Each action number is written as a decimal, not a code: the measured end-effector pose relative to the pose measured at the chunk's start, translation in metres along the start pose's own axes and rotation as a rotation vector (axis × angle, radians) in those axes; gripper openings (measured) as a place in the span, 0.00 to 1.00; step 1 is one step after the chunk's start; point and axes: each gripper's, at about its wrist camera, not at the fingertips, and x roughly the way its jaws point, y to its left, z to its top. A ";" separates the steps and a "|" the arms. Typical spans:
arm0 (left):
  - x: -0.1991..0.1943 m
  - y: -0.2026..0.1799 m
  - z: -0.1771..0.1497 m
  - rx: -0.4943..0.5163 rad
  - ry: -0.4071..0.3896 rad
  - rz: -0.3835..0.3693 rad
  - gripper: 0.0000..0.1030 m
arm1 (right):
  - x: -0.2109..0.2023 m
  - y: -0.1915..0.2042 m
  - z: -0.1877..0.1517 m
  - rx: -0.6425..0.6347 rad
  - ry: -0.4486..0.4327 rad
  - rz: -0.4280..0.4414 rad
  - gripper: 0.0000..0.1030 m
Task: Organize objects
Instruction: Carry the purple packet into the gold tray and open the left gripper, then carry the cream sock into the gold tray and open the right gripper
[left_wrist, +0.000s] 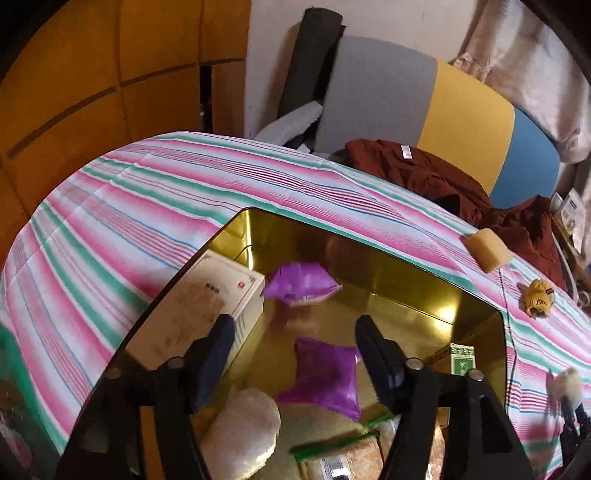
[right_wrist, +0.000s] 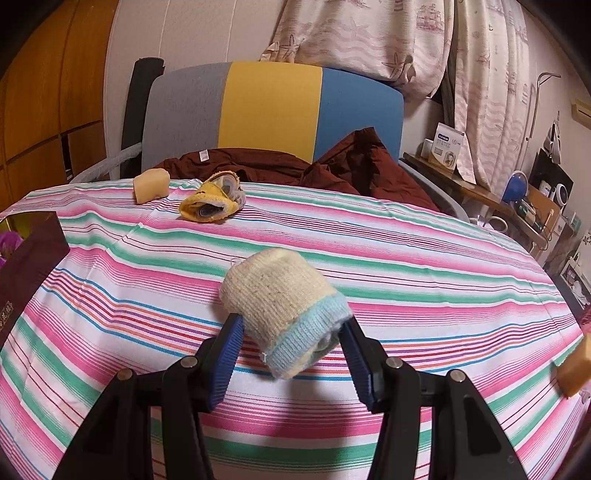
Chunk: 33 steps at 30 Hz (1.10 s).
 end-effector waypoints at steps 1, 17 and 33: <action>-0.004 0.001 -0.002 -0.005 -0.004 0.001 0.74 | 0.000 0.000 0.000 0.000 0.000 0.000 0.53; -0.093 -0.024 -0.075 0.080 -0.173 -0.128 0.99 | -0.018 0.007 -0.001 -0.006 -0.046 0.066 0.53; -0.127 0.031 -0.098 0.042 -0.263 -0.047 1.00 | -0.098 0.117 0.004 -0.034 -0.044 0.496 0.53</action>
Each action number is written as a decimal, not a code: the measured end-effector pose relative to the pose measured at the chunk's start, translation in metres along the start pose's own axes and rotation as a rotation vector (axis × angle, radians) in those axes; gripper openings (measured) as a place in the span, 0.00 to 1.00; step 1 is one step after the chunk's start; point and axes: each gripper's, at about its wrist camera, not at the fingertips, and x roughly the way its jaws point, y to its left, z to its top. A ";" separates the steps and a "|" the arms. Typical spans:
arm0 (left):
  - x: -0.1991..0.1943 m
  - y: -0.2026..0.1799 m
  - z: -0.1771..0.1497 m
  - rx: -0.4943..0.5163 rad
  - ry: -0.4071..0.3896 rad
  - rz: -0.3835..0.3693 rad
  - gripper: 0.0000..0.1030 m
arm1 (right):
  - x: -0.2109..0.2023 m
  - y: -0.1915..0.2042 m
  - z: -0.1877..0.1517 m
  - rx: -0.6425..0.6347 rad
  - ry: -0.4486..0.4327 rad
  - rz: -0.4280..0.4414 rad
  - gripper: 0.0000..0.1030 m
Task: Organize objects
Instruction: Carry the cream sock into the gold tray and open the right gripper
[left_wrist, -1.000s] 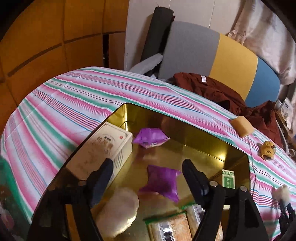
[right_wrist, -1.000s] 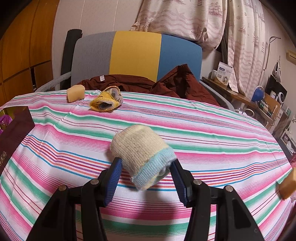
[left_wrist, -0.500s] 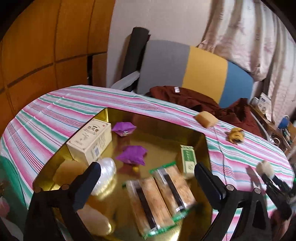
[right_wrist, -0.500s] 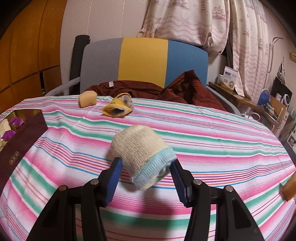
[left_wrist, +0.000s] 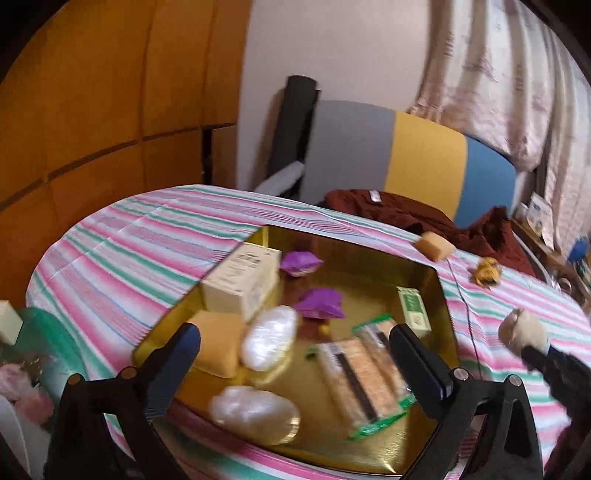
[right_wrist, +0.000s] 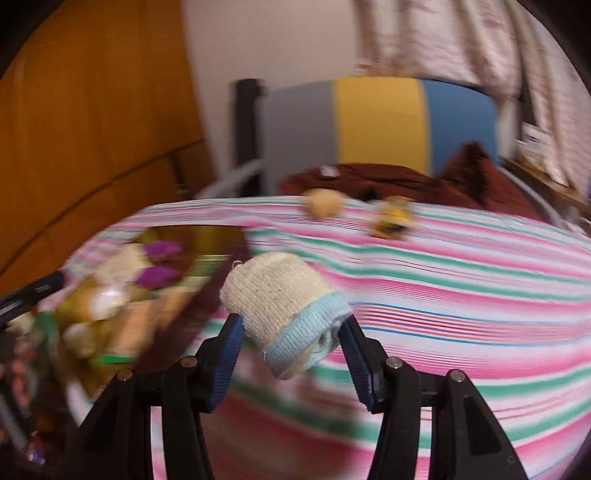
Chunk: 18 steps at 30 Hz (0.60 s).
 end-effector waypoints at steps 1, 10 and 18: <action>0.000 0.006 0.001 -0.014 -0.001 0.009 1.00 | 0.001 0.013 0.001 -0.023 0.006 0.031 0.53; -0.010 0.046 0.013 -0.132 -0.033 0.090 1.00 | 0.018 0.122 0.007 -0.165 0.116 0.228 0.53; -0.021 0.064 0.020 -0.216 -0.055 0.113 1.00 | 0.059 0.175 0.004 -0.243 0.238 0.225 0.53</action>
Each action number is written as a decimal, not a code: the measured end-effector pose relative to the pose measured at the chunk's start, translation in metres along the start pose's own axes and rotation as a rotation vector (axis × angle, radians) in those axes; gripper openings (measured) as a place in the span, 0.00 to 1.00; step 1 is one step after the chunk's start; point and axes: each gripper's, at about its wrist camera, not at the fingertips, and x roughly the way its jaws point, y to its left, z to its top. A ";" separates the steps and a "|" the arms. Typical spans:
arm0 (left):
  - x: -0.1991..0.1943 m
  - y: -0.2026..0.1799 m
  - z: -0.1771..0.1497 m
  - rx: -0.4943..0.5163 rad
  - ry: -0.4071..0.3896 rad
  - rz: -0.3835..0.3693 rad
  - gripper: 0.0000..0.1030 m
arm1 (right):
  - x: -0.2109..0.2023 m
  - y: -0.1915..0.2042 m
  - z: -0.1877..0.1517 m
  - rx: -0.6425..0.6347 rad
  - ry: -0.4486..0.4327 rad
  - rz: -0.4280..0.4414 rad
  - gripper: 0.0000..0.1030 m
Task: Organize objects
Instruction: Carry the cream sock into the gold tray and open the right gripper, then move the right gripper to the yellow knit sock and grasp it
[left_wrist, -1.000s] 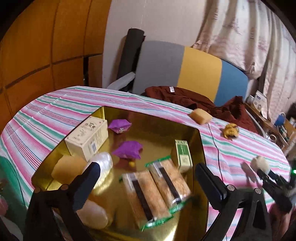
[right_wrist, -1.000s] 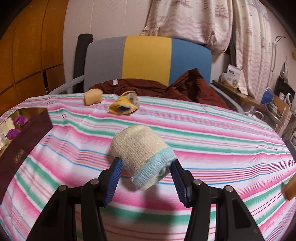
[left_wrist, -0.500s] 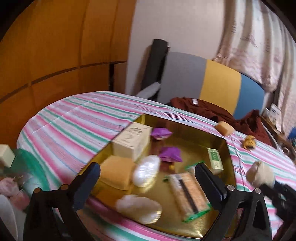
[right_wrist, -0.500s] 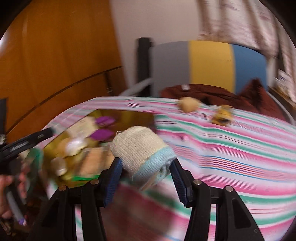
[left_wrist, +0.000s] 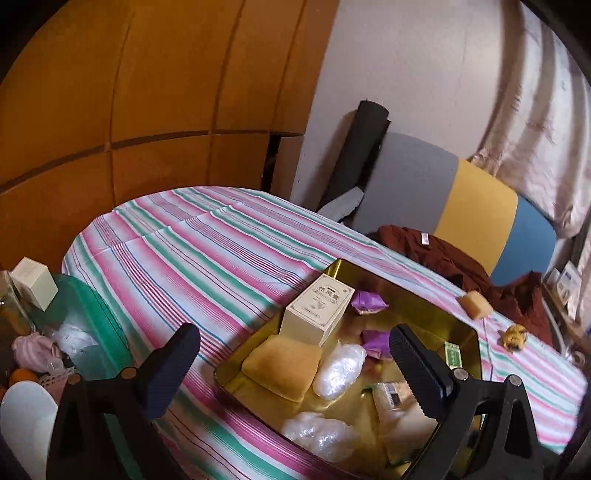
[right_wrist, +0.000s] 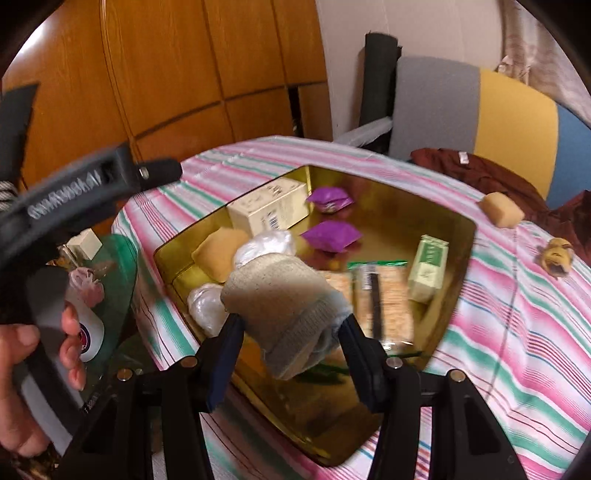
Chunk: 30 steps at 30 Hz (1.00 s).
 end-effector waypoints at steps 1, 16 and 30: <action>0.000 0.001 0.001 -0.007 -0.001 0.000 1.00 | 0.004 0.002 0.001 0.000 0.010 0.001 0.53; -0.001 0.002 0.000 -0.031 0.006 -0.005 1.00 | 0.000 -0.007 -0.004 0.113 -0.003 0.044 0.55; 0.002 -0.021 -0.015 0.043 0.050 -0.055 1.00 | -0.031 -0.034 0.002 0.107 -0.060 -0.118 0.55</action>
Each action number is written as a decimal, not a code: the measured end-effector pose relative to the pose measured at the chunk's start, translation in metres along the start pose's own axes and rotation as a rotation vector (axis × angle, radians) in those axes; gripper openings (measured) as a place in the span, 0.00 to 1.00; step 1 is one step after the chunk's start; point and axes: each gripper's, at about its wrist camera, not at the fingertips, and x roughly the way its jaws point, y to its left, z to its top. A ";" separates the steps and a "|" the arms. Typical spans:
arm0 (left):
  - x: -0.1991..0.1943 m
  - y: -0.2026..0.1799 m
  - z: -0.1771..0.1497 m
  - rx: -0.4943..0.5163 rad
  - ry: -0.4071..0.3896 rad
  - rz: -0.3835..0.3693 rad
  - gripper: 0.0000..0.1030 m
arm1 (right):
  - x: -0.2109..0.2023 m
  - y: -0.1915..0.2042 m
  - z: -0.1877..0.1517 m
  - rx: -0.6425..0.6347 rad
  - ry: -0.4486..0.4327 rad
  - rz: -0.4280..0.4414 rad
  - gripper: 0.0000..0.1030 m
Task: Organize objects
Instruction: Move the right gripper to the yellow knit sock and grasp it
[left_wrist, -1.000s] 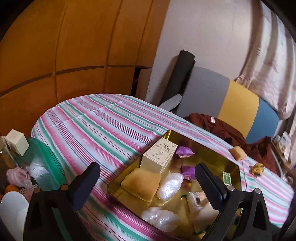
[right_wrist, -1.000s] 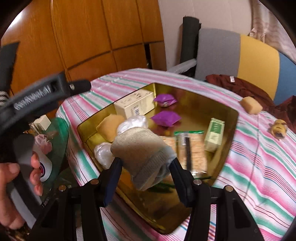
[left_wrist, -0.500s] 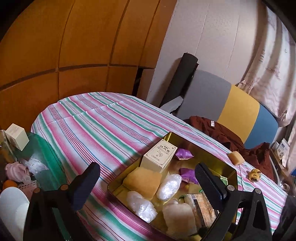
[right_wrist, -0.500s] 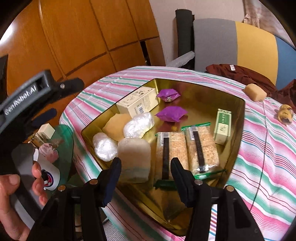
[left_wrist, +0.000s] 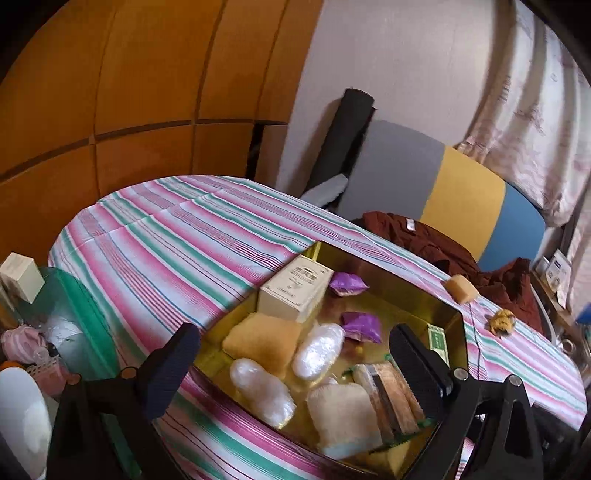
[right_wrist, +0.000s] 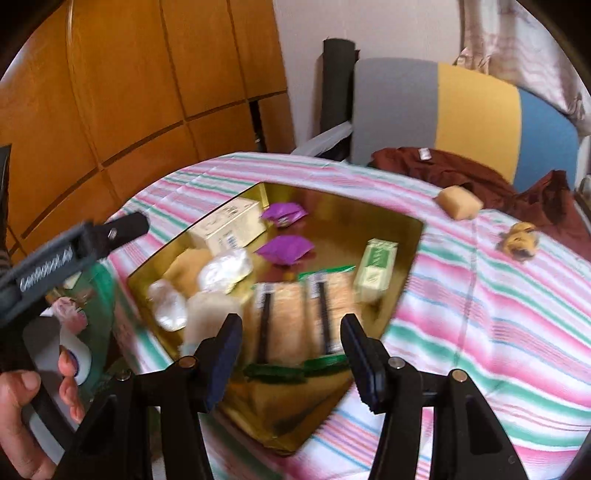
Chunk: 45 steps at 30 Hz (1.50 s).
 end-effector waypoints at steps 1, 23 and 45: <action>0.000 -0.003 -0.002 0.009 0.004 -0.006 1.00 | -0.003 -0.005 0.001 0.003 -0.004 -0.019 0.55; -0.013 -0.082 -0.043 0.213 0.034 -0.193 1.00 | -0.007 -0.113 -0.015 0.157 0.001 -0.177 0.54; 0.020 -0.158 -0.060 0.378 0.169 -0.275 1.00 | 0.073 -0.328 0.074 0.432 -0.021 -0.353 0.79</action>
